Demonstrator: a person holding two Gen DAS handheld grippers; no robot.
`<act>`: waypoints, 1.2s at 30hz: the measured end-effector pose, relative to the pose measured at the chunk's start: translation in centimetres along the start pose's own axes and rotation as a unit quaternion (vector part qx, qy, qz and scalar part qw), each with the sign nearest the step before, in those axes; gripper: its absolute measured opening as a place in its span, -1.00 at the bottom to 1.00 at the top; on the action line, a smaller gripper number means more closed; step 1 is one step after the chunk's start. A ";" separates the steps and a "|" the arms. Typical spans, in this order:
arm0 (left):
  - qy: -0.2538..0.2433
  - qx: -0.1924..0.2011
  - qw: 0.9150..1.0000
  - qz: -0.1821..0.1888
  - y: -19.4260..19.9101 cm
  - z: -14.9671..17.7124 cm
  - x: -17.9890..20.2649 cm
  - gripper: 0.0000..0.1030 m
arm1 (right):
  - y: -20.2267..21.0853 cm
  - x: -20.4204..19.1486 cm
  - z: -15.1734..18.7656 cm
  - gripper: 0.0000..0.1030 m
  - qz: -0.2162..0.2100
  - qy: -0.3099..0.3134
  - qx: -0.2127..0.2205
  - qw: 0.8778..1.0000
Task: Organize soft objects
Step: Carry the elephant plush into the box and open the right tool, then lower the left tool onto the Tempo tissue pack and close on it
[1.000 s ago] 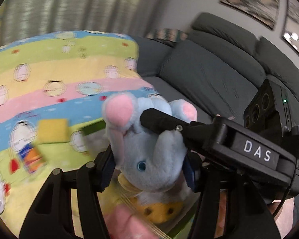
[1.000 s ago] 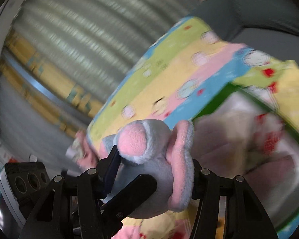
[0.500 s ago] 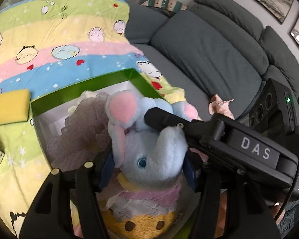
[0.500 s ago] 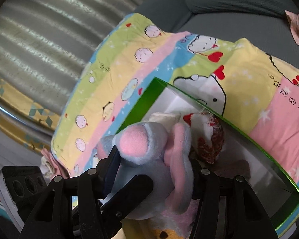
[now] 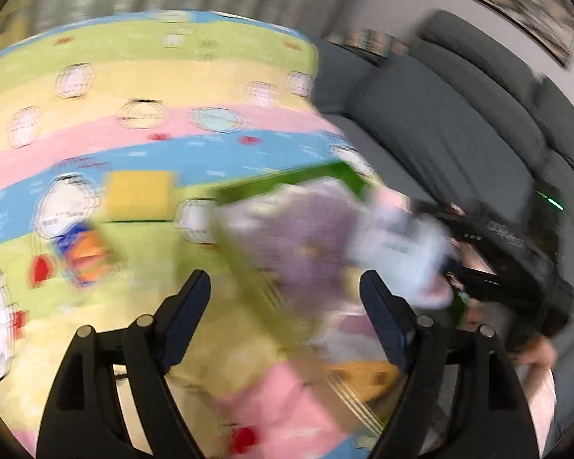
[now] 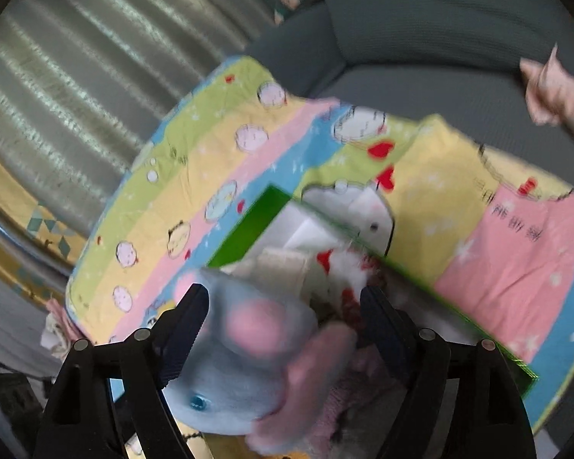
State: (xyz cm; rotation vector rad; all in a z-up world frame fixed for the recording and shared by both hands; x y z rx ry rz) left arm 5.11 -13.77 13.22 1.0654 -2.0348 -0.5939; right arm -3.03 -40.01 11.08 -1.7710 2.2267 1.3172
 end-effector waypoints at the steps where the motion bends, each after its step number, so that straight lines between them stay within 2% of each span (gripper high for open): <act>1: 0.019 0.011 1.000 -0.019 0.5 -0.4 -1.8 0.56 | 0.7 -0.2 -0.1 0.63 -0.003 0.002 0.011 1.000; 3: 0.062 0.028 0.996 -0.058 1.1 -1.2 -5.2 0.71 | 1.9 -0.6 -0.2 0.68 -0.015 0.008 0.031 0.999; 6: 0.121 0.044 0.986 -0.103 1.0 -2.0 -10.0 0.71 | 2.9 -1.8 -0.2 0.80 -0.022 0.024 0.048 0.998; 9: 0.158 0.031 0.979 -0.128 -0.5 -2.1 -13.2 0.71 | 2.8 -3.5 0.1 0.80 -0.043 0.046 0.047 0.997; 12: 0.174 0.007 0.972 -0.161 -3.1 -1.8 -14.7 0.71 | 2.0 -5.2 0.6 0.80 -0.068 0.061 0.033 0.995; 16: 0.185 -0.015 0.968 -0.166 -5.7 -1.6 -15.6 0.71 | 1.3 -7.1 1.4 0.80 -0.055 0.098 0.024 0.993; 20: 0.213 -0.033 0.960 -0.178 -7.7 -1.5 -16.6 0.71 | 1.2 -7.9 1.7 0.80 -0.043 0.116 0.022 0.992; 23: 0.212 -0.016 0.961 -0.175 -7.6 -1.6 -16.6 0.69 | 1.5 -8.0 1.8 0.80 -0.033 0.116 0.028 0.992; 25: 0.212 -0.009 0.962 -0.170 -7.5 -1.7 -16.5 0.58 | 2.0 -7.9 1.8 0.80 -0.012 0.120 0.044 0.992; 27: 0.214 0.000 0.965 -0.151 -7.1 -1.7 -16.4 0.02 | 2.6 -7.7 1.7 0.80 0.003 0.122 0.058 0.991; 28: 0.216 0.003 0.965 -0.149 -6.8 -1.7 -16.3 -0.02 | 3.0 -7.6 1.7 0.80 0.009 0.125 0.065 0.990; 30: 0.210 0.009 0.966 -0.148 -6.4 -1.7 -15.5 -0.30 | 3.7 -7.5 1.5 0.80 0.006 0.126 0.074 0.989; 33: 0.201 0.023 0.971 -0.124 -5.1 -1.8 -14.0 -0.49 | 4.8 -7.5 1.5 0.80 -0.009 0.125 0.087 0.988; 36: 0.171 0.028 0.979 -0.109 -4.2 -2.1 -11.5 -0.60 | 5.5 -7.8 1.4 0.80 -0.027 0.132 0.093 0.987</act>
Point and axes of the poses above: each gripper's, at about its wrist camera, not at the fingertips, and y roughly against the way its jaws point, x to its right, z to its underside, the point moved 1 cm from there along -y, roughly the way its jaws point, and after that the axes turned 8 degrees about y, right-handed, at the moved point
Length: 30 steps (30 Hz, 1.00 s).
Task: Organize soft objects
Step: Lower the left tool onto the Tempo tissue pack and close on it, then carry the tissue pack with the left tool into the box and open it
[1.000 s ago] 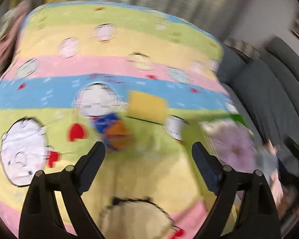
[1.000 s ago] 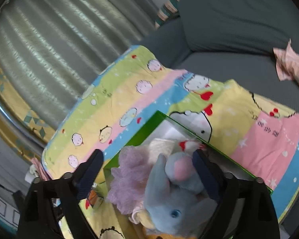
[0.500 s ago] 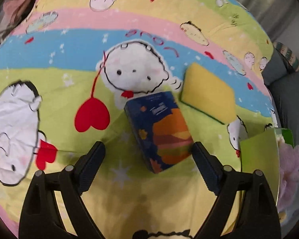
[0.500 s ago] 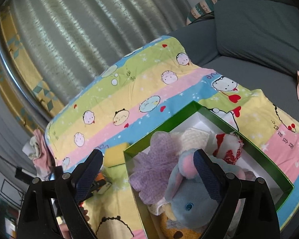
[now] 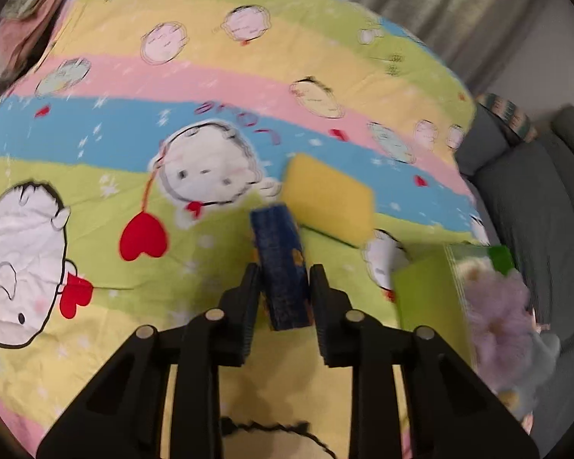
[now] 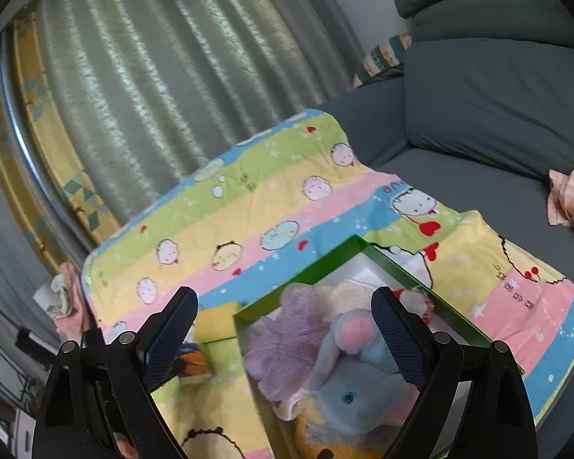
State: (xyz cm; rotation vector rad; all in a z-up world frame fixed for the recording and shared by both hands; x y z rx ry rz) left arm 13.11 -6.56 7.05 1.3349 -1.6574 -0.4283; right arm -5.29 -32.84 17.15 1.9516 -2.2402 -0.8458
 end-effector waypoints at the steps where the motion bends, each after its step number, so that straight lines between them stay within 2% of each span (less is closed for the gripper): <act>1: -0.006 -0.002 1.000 0.009 0.3 0.2 0.5 -0.66 | 0.2 -0.1 0.0 0.80 -0.010 0.000 0.003 1.000; 2: -0.013 -0.006 1.000 0.016 0.4 0.4 1.0 -0.72 | 0.3 0.0 0.0 0.80 -0.020 -0.003 0.004 1.000; 4: -0.025 -0.012 1.000 -0.007 -0.2 0.6 1.9 -0.70 | 0.3 0.0 0.0 0.80 -0.031 -0.007 0.003 0.999; 5: -0.030 -0.016 0.999 -0.032 -0.8 0.8 2.0 -0.65 | 0.4 0.1 0.0 0.80 -0.031 -0.009 0.003 0.999; 7: -0.027 -0.017 0.999 -0.034 -1.0 1.0 1.7 -0.53 | 0.6 0.4 0.0 0.80 -0.024 -0.010 0.005 1.000; 8: -0.031 -0.018 0.999 -0.030 -0.9 1.0 1.7 -0.44 | 0.7 0.6 0.0 0.80 -0.023 -0.011 0.007 1.000; 9: -0.039 -0.019 0.998 -0.037 -1.0 0.9 1.5 -0.24 | 0.8 0.7 0.0 0.80 -0.023 -0.014 0.008 1.000; 12: -0.058 -0.016 0.996 -0.063 -1.1 1.3 1.3 0.18 | 0.9 1.4 0.0 0.80 -0.028 -0.034 0.010 0.999; 15: -0.055 -0.033 0.997 -0.048 -1.6 1.7 1.2 0.25 | 0.8 1.5 0.1 0.80 -0.026 -0.035 0.008 0.999; 19: -0.073 -0.045 0.995 -0.048 -2.5 2.5 2.0 0.31 | 0.8 1.5 0.1 0.80 -0.023 -0.036 0.005 0.999; 20: -0.079 -0.056 0.994 -0.047 -3.0 2.9 2.4 0.31 | 0.7 1.6 0.1 0.80 -0.022 -0.037 0.004 0.999; 22: -0.087 -0.106 0.988 -0.065 -4.9 3.8 2.8 0.30 | 0.7 1.8 0.1 0.80 -0.019 -0.040 0.003 0.999; 23: -0.095 -0.107 0.986 -0.082 -5.6 4.2 3.0 0.28 | 0.7 2.0 0.1 0.80 -0.018 -0.041 0.002 0.999; 25: -0.112 -0.082 0.986 -0.095 -5.3 4.5 3.6 0.27 | 0.8 2.2 0.1 0.80 -0.017 -0.043 0.003 0.999; 26: -0.108 -0.083 0.986 -0.094 -5.3 4.6 3.6 0.18 | 0.9 2.4 0.1 0.80 -0.017 -0.044 0.005 0.999; 27: -0.104 -0.077 0.987 -0.090 -5.2 4.5 3.5 0.00 | 0.9 2.5 0.0 0.80 -0.017 -0.046 0.006 0.999; 30: -0.091 -0.072 0.991 -0.069 -4.0 4.2 3.6 -0.01 | 0.8 2.9 0.0 0.80 -0.018 -0.051 0.006 0.998</act>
Point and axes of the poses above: each gripper's, at about its wrist camera, not at the fingertips, and y roughly against the way its jaws point, x to its right, z to its underside, the point moved 1 cm from there along -y, roughly the way its jaws point, and after that the axes turned 8 degrees about y, right-handed, at the moved point
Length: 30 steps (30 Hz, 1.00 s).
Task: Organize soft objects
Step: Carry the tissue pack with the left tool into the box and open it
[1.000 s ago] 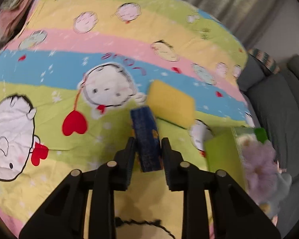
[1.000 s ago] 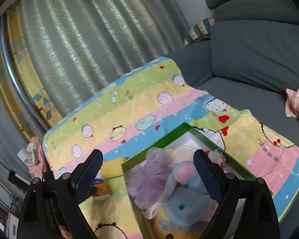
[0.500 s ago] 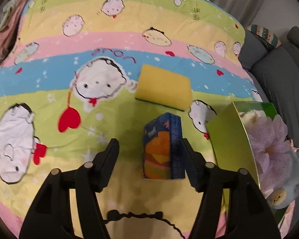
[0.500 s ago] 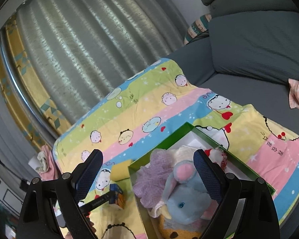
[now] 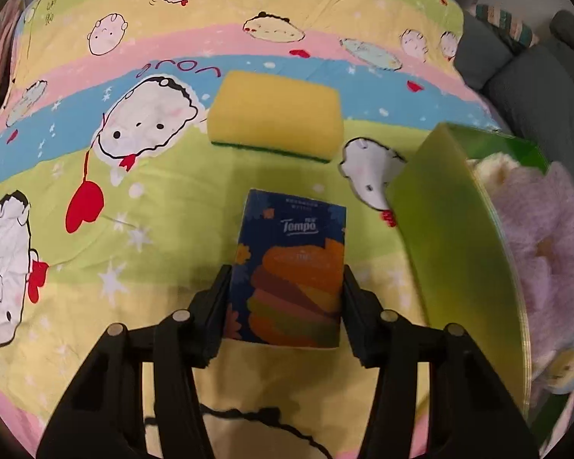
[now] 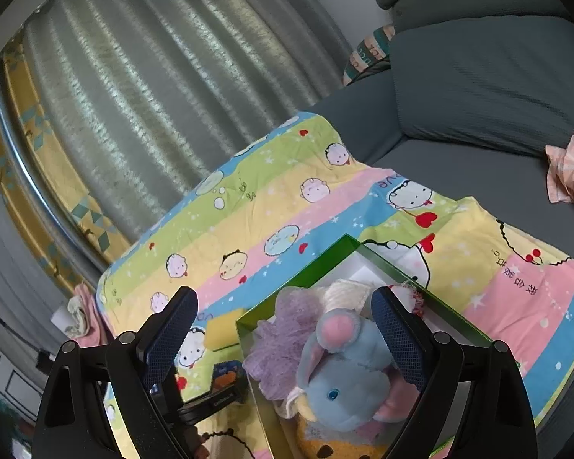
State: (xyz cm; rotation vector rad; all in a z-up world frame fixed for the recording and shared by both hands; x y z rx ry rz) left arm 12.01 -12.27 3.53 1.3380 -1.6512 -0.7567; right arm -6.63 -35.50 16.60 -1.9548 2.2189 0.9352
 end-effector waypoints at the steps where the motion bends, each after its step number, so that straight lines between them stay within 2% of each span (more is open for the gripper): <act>1: 0.006 0.012 1.000 0.012 1.1 0.0 0.2 -0.01 | -0.1 0.1 0.0 0.80 0.000 -0.002 -0.002 1.000; 4: -0.013 0.063 0.997 0.037 5.3 -0.1 2.2 -0.01 | -0.5 0.0 0.0 0.80 -0.006 -0.001 -0.010 1.000; 7: -0.042 0.087 0.992 0.086 9.0 -0.1 5.2 0.00 | -0.9 -0.3 0.1 0.80 -0.019 -0.001 -0.015 1.000; 10: -0.080 0.105 0.984 0.117 11.3 0.4 8.3 0.00 | -1.0 -0.1 0.2 0.80 -0.010 -0.003 -0.015 1.000; 13: -0.110 0.097 0.979 0.144 11.6 0.9 11.4 0.00 | -1.0 0.4 0.2 0.80 0.007 -0.007 -0.016 1.000; 17: -0.134 0.061 0.978 0.145 9.6 1.4 14.1 0.05 | -1.3 1.4 0.2 0.80 0.021 -0.020 -0.020 0.999; 20: -0.128 0.031 0.978 0.159 8.3 1.5 13.9 0.04 | -1.7 1.8 0.1 0.80 0.024 -0.024 -0.027 0.999; 22: -0.118 0.029 0.979 0.161 8.5 1.2 13.3 0.25 | -1.9 2.0 0.0 0.80 0.026 -0.024 -0.033 0.999; 24: -0.104 0.039 0.979 0.168 9.5 0.7 12.3 0.59 | -2.2 1.8 -0.1 0.80 0.021 -0.020 -0.041 0.999; 27: -0.088 0.064 0.980 0.168 11.2 -0.6 10.1 0.67 | -2.5 0.5 -0.7 0.80 -0.001 -0.011 -0.051 0.999; 30: -0.039 0.080 0.986 0.138 11.7 -3.0 5.9 0.68 | -3.7 -2.2 -1.4 0.80 -0.035 0.010 -0.076 0.996</act>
Point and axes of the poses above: each gripper's, at about its wrist camera, not at the fingertips, and y roughly against the way its jaws point, x to its right, z to its underside, the point moved 1 cm from there along -y, roughly the way its jaws point, and after that the axes turned 8 degrees about y, right-handed, at the moved point
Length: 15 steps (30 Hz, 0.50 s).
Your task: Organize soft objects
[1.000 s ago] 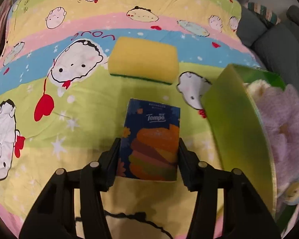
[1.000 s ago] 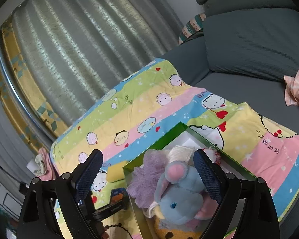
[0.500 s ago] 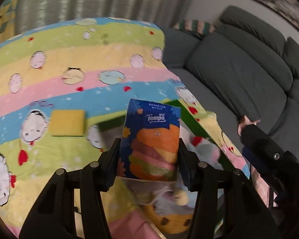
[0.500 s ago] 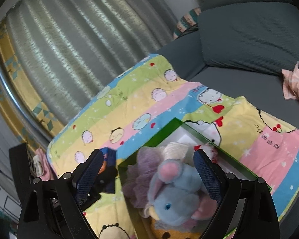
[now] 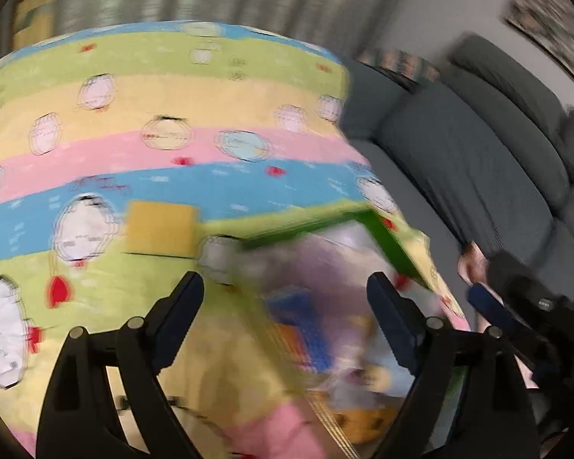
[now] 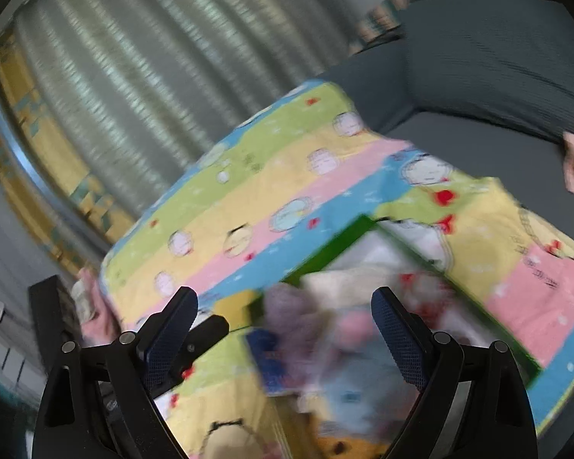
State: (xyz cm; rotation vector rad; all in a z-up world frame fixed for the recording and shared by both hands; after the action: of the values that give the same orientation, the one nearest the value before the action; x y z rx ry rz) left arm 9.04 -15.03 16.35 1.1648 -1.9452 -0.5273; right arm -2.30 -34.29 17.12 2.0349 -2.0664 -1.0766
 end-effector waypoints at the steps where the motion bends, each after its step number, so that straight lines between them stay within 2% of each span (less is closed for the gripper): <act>1: 0.016 0.007 1.000 -0.008 0.2 -0.7 -1.5 0.68 | -1.0 -1.2 -0.5 0.80 -0.016 0.007 -0.017 1.000; 5: 0.076 0.021 0.995 -0.057 -0.1 -3.3 -8.6 0.68 | -6.7 -6.9 -2.6 0.80 -0.060 0.037 -0.095 0.993; 7: 0.093 0.017 0.993 -0.070 -1.0 -4.0 -10.9 0.68 | -10.8 -9.6 -3.4 0.80 -0.081 0.046 -0.144 0.985; 9: 0.115 0.005 0.990 -0.082 -2.6 -4.6 -13.3 0.66 | -15.6 -11.9 -3.6 0.78 -0.063 0.057 -0.197 0.977; 11: 0.132 -0.005 0.989 -0.072 -4.1 -4.9 -14.9 0.66 | -19.5 -13.1 -3.1 0.65 -0.046 0.067 -0.239 0.968; 15: 0.152 -0.033 0.987 -0.048 -7.3 -5.2 -16.3 0.64 | -26.7 -11.9 -1.3 0.54 0.003 0.041 -0.320 0.946</act>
State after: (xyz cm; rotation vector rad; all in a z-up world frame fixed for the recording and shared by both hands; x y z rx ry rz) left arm 21.46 -4.19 7.70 1.2235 -1.6071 -0.4328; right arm 22.97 -21.32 9.93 1.6963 -1.4118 -1.3956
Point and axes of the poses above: each gripper's, at about its wrist camera, not at the fingertips, and y roughly against the way its jaws point, x to its right, z to its underside, the point moved 1 cm from there along -y, roughly the way its jaws point, and after that the axes turned 8 degrees about y, right-handed, at the moved point
